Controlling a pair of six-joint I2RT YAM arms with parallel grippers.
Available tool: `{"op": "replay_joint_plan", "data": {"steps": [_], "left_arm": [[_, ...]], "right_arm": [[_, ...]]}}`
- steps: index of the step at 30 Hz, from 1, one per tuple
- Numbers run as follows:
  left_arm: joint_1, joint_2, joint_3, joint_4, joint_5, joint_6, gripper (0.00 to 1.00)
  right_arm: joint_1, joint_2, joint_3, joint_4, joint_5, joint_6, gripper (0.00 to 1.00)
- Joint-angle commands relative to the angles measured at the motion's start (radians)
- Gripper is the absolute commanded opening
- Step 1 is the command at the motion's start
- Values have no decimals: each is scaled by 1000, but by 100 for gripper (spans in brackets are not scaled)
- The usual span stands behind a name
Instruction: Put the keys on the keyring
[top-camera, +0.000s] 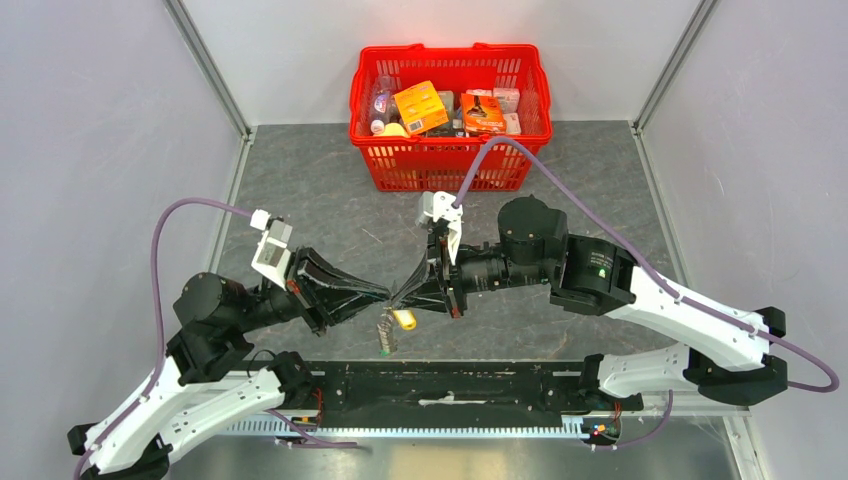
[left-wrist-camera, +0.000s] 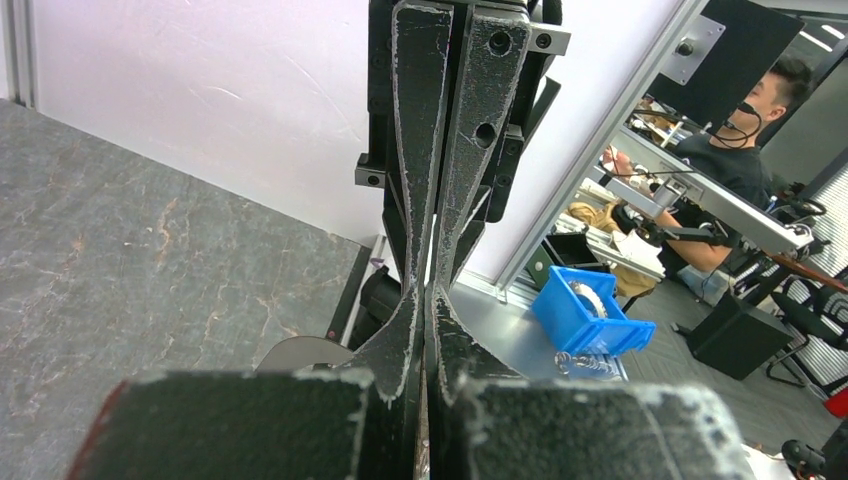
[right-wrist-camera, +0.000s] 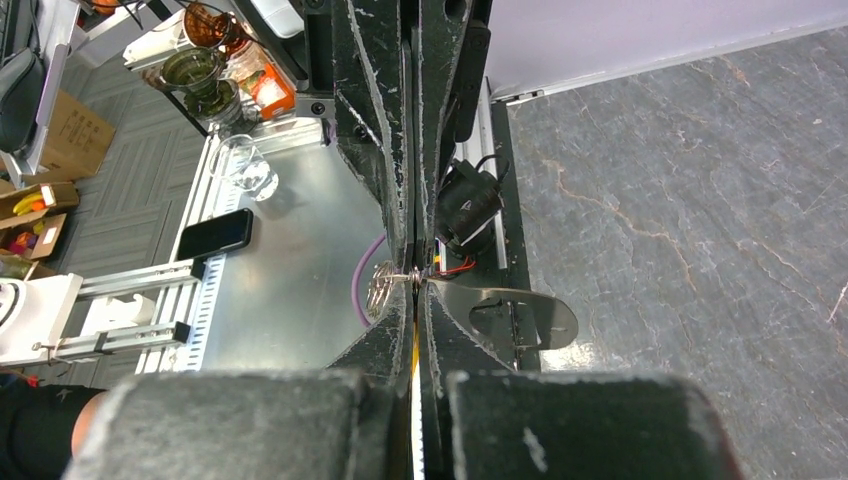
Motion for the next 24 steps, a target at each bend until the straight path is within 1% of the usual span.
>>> {"op": "replay_joint_plan", "data": {"steps": [1,4,6,8,11,14,18,24], "left_arm": [[2,-4,9,28,34,-30,6],[1,15,34,-9,97,-24,20],[1,29,60,-66,147,-1,27],[1,28,92,-143,164,32,31],[1,28,142,-249,169,69,34],[2,40,179,-305,176,79,35],[1,71,194,-312,205,70,36],[1,146,197,-299,275,40,36]], "right_arm": [[2,-14,45,-15,-29,-25,0],[3,-5,86,-74,-48,-40,0],[2,-1,116,-135,-57,-51,0],[3,6,145,-198,-68,-67,0],[3,13,181,-285,-103,-97,0],[3,28,212,-366,-162,-131,0],[3,68,270,-481,-225,-184,0],[2,146,341,-587,-303,-253,0]]}}
